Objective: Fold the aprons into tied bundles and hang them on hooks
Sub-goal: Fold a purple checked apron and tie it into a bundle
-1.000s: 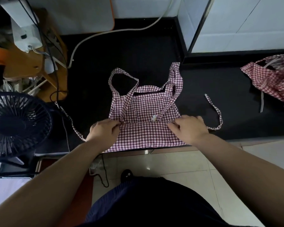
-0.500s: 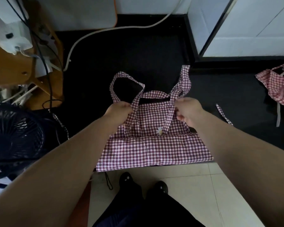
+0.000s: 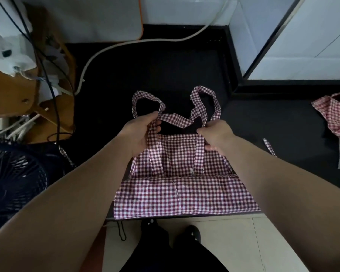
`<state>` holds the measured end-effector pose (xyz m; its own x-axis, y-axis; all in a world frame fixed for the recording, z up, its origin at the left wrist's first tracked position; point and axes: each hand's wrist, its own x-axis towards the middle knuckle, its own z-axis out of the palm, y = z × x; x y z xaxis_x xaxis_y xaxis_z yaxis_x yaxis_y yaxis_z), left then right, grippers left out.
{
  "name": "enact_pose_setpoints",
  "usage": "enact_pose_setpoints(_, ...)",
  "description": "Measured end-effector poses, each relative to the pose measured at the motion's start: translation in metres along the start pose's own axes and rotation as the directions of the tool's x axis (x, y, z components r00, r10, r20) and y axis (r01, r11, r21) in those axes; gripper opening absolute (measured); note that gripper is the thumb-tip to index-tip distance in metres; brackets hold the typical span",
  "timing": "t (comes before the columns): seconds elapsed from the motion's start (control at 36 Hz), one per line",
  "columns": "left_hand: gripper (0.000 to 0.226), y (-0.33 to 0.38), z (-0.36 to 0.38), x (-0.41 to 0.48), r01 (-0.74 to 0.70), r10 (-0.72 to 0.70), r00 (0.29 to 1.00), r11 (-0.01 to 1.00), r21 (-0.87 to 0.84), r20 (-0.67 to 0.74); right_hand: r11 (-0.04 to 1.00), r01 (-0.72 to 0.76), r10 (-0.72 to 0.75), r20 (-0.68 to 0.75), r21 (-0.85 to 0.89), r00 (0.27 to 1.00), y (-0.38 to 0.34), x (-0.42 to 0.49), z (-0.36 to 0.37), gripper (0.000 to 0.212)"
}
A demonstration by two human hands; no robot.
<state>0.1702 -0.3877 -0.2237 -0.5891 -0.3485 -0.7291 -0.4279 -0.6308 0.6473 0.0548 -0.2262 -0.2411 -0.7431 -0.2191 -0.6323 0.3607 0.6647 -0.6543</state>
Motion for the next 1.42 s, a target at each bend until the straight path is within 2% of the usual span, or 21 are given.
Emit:
enact_pose_setpoints(0.03,0.015,0.002,0.0,0.001,-0.003,0.003,1.0,1.0,0.008,-0.004,1.0,-0.014,0.013,0.027,0.026,1.0,-0.005,-0.002,0.0,0.003)
enact_pose_setpoints(0.08,0.014,0.005,-0.001,0.004,-0.03,0.03,1.0,0.999,0.031,-0.008,0.994,-0.013,0.004,0.083,0.109,0.997,-0.012,0.0,0.0,0.013)
enact_pose_setpoints(0.14,0.015,0.01,0.0,0.005,-0.067,0.067,0.998,0.998,0.016,0.014,0.95,-0.02,-0.031,0.157,0.31,0.987,-0.02,-0.002,-0.002,0.024)
enact_pose_setpoints(0.19,0.019,0.014,0.003,0.003,-0.089,0.09,0.995,0.996,-0.023,0.052,0.863,-0.082,-0.092,0.315,0.499,0.945,-0.027,-0.008,-0.007,0.021)
enact_pose_setpoints(0.25,0.022,0.019,0.003,-0.001,-0.106,0.11,0.99,0.993,-0.049,0.091,0.849,-0.141,-0.118,0.443,0.508,0.889,-0.033,-0.015,-0.014,0.016)
enact_pose_setpoints(0.31,0.027,0.024,0.001,-0.001,-0.131,0.13,0.982,0.991,0.001,0.138,0.88,-0.13,-0.126,0.489,0.457,0.863,-0.039,-0.017,-0.019,0.017)
enact_pose_setpoints(0.36,0.026,0.025,-0.002,0.002,-0.166,0.152,0.98,0.981,0.101,0.132,0.904,-0.083,-0.132,0.457,0.42,0.88,-0.044,-0.018,-0.02,0.019)
enact_pose_setpoints(0.42,0.014,0.025,-0.006,0.007,-0.197,0.194,0.98,0.971,0.134,0.034,0.908,-0.039,-0.142,0.394,0.417,0.908,-0.047,-0.017,-0.021,0.019)
enact_pose_setpoints(0.56,0.019,0.028,-0.014,0.016,-0.251,0.25,0.955,0.968,0.013,-0.157,0.781,-0.061,-0.167,0.303,0.621,0.938,-0.047,-0.008,-0.031,0.018)
enact_pose_setpoints(0.72,0.029,0.029,-0.016,0.018,-0.248,0.241,0.955,0.969,-0.018,-0.174,0.712,-0.078,-0.139,0.249,0.698,0.958,-0.042,-0.004,-0.037,0.023)
enact_pose_setpoints(0.89,0.015,0.045,-0.012,0.017,-0.266,0.267,0.954,0.964,0.024,-0.138,0.832,0.007,-0.133,0.188,0.555,0.973,-0.053,0.001,-0.039,0.022)
enact_pose_setpoints(1.06,0.021,0.072,-0.002,0.015,-0.332,0.346,0.937,0.923,0.194,-0.044,0.806,0.018,-0.203,0.247,0.591,0.947,-0.084,0.003,-0.046,0.042)
enact_pose_setpoints(1.11,0.018,0.081,0.002,0.014,-0.366,0.369,0.929,0.914,0.178,0.012,0.828,0.09,-0.244,0.21,0.554,0.947,-0.092,0.003,-0.047,0.034)
enact_pose_setpoints(1.17,0.013,0.088,0.007,0.013,-0.406,0.405,0.914,0.902,0.147,0.034,0.85,0.206,-0.298,0.119,0.485,0.947,-0.098,0.003,-0.047,0.015)
enact_pose_setpoints(1.25,0.011,0.092,0.013,0.012,-0.451,0.461,0.887,0.867,0.211,0.0,0.825,0.37,-0.398,-0.026,0.427,0.917,-0.1,0.001,-0.046,0.024)
enact_pose_setpoints(1.31,0.012,0.091,0.012,0.013,-0.482,0.506,0.862,0.809,0.337,0.02,0.82,0.393,-0.411,-0.048,0.417,0.91,-0.097,0.005,-0.045,0.01)
enact_pose_setpoints(1.33,0.014,0.09,0.01,0.016,-0.498,0.532,0.845,0.743,0.448,0.057,0.84,0.382,-0.394,-0.051,0.384,0.918,-0.096,0.007,-0.046,0.006)
enact_pose_setpoints(1.36,0.014,0.09,0.008,0.015,-0.492,0.542,0.834,0.649,0.581,0.101,0.878,0.366,-0.37,-0.047,0.31,0.928,-0.094,0.01,-0.046,0.022)
enact_pose_setpoints(1.42,0.036,0.087,0.001,0.017,-0.415,0.535,0.833,0.438,0.798,0.14,0.933,0.353,-0.349,-0.068,0.066,0.935,-0.085,0.014,-0.047,0.056)
